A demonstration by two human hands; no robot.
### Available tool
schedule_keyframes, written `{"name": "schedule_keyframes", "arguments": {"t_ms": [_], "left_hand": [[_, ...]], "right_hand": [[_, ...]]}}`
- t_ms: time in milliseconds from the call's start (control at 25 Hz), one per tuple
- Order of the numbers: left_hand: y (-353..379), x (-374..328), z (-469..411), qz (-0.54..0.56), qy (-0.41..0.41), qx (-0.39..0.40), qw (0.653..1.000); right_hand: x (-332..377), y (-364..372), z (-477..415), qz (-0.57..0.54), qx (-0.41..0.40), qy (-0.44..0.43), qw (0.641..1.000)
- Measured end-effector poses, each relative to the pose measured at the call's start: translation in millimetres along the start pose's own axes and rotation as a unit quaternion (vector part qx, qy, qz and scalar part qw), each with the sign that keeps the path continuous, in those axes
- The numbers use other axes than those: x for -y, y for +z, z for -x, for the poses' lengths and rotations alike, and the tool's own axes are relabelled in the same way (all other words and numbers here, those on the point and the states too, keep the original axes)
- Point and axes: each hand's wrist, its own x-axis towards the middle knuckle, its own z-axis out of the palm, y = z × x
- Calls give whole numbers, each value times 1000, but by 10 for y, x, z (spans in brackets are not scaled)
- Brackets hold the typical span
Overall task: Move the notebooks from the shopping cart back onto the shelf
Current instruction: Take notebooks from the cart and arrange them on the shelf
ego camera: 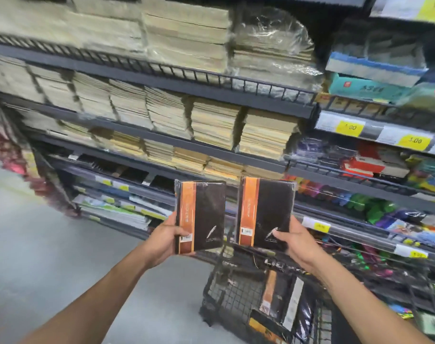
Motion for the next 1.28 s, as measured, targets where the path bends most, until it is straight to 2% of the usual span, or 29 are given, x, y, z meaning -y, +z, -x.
{"name": "schedule_keyframes", "arguments": {"t_ms": [440,760,960,1280], "left_hand": [[-2231,-36,1608,18,103,-137,985],[-3344,2,2504,51,139,-230,962],[-3754,-40,2707,66,150,-272,948],[-4443,-351,2361,52,157,-276,947]], "right_hand": [[258,2402,192,62,65,-52,995],[374,3778,178,71,110,-57,990],[468,4421,-63,80,152,-78,982],[650,5134,-631,72,137,-52,987]]}}
